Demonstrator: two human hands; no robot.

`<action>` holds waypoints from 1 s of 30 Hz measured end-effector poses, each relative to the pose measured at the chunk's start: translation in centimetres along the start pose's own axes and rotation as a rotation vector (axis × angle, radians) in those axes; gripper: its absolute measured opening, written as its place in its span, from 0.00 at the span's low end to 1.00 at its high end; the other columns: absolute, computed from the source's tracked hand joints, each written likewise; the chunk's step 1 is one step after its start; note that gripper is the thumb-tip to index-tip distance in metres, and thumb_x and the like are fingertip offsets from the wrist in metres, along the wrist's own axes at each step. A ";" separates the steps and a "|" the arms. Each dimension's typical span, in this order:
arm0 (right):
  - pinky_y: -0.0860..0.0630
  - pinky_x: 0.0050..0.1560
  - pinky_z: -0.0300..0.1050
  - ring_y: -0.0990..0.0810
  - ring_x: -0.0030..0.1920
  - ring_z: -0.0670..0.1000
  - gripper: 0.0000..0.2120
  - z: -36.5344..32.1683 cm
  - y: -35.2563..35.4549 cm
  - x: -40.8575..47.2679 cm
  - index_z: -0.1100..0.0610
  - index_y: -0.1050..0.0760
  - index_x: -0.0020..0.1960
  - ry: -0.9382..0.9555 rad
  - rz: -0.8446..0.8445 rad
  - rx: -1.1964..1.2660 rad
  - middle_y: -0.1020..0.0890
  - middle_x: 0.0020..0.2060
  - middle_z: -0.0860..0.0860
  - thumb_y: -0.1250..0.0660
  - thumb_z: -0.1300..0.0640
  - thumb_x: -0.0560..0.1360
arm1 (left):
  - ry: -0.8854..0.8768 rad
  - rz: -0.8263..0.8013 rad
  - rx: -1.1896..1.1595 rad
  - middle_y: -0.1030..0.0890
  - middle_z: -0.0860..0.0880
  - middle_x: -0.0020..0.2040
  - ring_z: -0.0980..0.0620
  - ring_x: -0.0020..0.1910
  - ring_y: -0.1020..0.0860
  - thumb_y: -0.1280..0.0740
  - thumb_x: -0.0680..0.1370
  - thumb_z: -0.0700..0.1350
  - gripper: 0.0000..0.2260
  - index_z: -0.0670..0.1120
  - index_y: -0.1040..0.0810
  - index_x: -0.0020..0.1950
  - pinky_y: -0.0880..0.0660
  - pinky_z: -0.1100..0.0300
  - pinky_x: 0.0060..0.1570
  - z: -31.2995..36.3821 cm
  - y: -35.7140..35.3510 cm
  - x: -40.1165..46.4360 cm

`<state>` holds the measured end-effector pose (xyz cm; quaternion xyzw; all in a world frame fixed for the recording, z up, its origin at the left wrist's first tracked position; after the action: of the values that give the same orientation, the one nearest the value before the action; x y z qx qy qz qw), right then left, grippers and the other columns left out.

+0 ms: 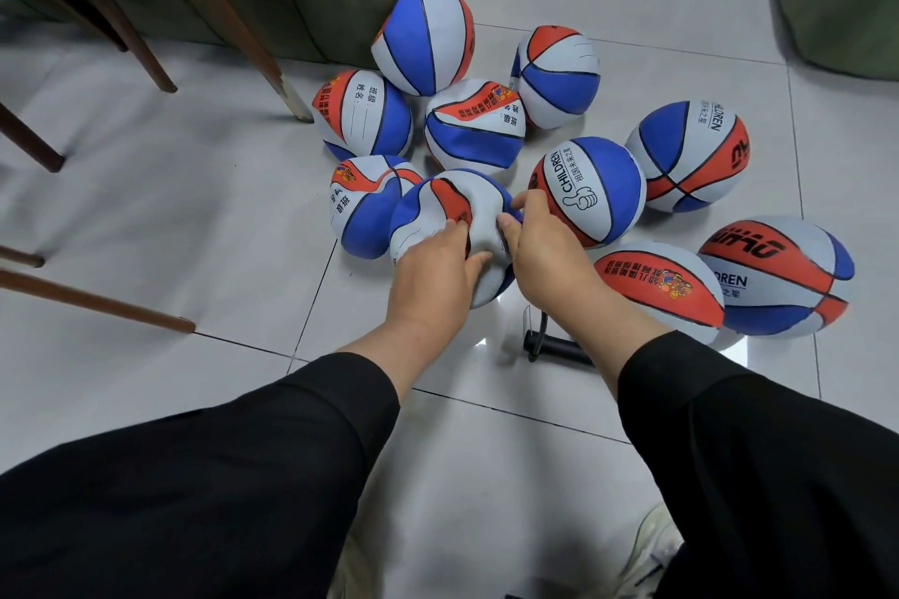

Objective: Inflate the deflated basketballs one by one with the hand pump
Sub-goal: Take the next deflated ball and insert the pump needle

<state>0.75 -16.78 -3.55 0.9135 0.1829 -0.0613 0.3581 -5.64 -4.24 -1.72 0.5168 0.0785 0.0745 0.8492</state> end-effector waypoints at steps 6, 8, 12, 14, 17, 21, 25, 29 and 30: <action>0.27 0.47 0.41 0.22 0.50 0.49 0.17 1.2 0.4 0.0 0.54 0.37 0.72 -0.079 -0.047 0.268 0.22 0.54 0.49 0.47 0.48 0.86 | 0.090 -0.037 0.066 0.17 0.43 0.52 0.42 0.50 0.20 0.38 0.85 0.55 0.16 0.43 0.25 0.62 0.26 0.53 0.46 -1.1 0.3 0.8; 0.20 0.49 0.47 0.19 0.45 0.48 0.15 1.2 0.9 -0.1 0.52 0.36 0.70 -0.071 -0.029 0.338 0.21 0.48 0.47 0.47 0.49 0.86 | 0.146 -0.036 0.106 0.18 0.43 0.51 0.43 0.47 0.21 0.39 0.85 0.56 0.18 0.42 0.25 0.62 0.28 0.54 0.43 -1.9 0.7 1.2; 0.17 0.54 0.55 0.17 0.46 0.50 0.07 1.8 1.5 -0.2 0.48 0.28 0.61 -0.031 0.035 0.331 0.19 0.46 0.47 0.42 0.51 0.85 | 0.134 -0.031 0.165 0.18 0.44 0.50 0.45 0.44 0.24 0.39 0.85 0.57 0.18 0.43 0.25 0.62 0.28 0.54 0.41 -2.2 0.6 1.5; 0.18 0.55 0.54 0.17 0.49 0.50 0.06 1.8 1.7 -0.2 0.45 0.26 0.57 0.009 0.038 0.242 0.18 0.48 0.45 0.40 0.49 0.84 | 0.134 -0.023 0.178 0.18 0.44 0.50 0.45 0.44 0.24 0.39 0.85 0.57 0.18 0.44 0.25 0.62 0.28 0.54 0.41 -2.2 0.7 1.6; 0.26 0.47 0.36 0.21 0.46 0.42 0.05 1.4 1.6 -0.2 0.46 0.26 0.56 0.053 0.033 0.112 0.20 0.45 0.42 0.40 0.50 0.85 | 0.123 -0.034 0.198 0.20 0.47 0.45 0.45 0.45 0.22 0.39 0.85 0.57 0.17 0.44 0.24 0.61 0.29 0.54 0.40 -1.8 0.6 1.6; 0.36 0.34 0.29 0.26 0.40 0.41 0.07 1.3 2.4 -0.1 0.49 0.27 0.53 0.039 0.085 -0.007 0.23 0.39 0.43 0.43 0.51 0.86 | 0.080 -0.018 0.173 0.22 0.48 0.44 0.43 0.47 0.20 0.38 0.85 0.55 0.15 0.44 0.24 0.58 0.27 0.52 0.41 -0.8 0.6 1.6; 0.32 0.36 0.38 0.25 0.38 0.45 0.11 1.1 2.8 0.3 0.54 0.24 0.57 0.048 0.068 -0.035 0.22 0.38 0.47 0.43 0.51 0.86 | 0.033 0.016 0.244 0.20 0.46 0.47 0.44 0.46 0.21 0.41 0.86 0.56 0.16 0.44 0.26 0.59 0.33 0.53 0.40 0.2 1.3 1.8; 0.31 0.36 0.39 0.23 0.40 0.50 0.12 1.0 2.6 0.4 0.56 0.24 0.57 0.059 0.060 -0.050 0.20 0.40 0.51 0.43 0.51 0.86 | -0.014 0.041 0.273 0.18 0.45 0.51 0.43 0.49 0.19 0.41 0.86 0.56 0.16 0.44 0.26 0.61 0.32 0.54 0.40 1.0 1.4 1.4; 0.31 0.36 0.39 0.23 0.41 0.52 0.13 0.9 2.5 0.4 0.56 0.24 0.57 0.059 0.059 -0.048 0.20 0.41 0.52 0.43 0.51 0.86 | -0.014 0.050 0.266 0.18 0.45 0.51 0.43 0.49 0.19 0.41 0.86 0.56 0.16 0.44 0.26 0.60 0.33 0.55 0.40 1.1 1.5 1.3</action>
<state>2.05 -19.00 -2.76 0.9112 0.1677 -0.0192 0.3759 -4.19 -4.20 0.05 0.6271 0.0691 0.0809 0.7716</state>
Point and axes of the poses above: each hand's wrist, its own x-axis towards the middle knuckle, its own y-axis out of the back of the hand, z = x × y, the point moved 7 cm from there along x, towards the middle knuckle
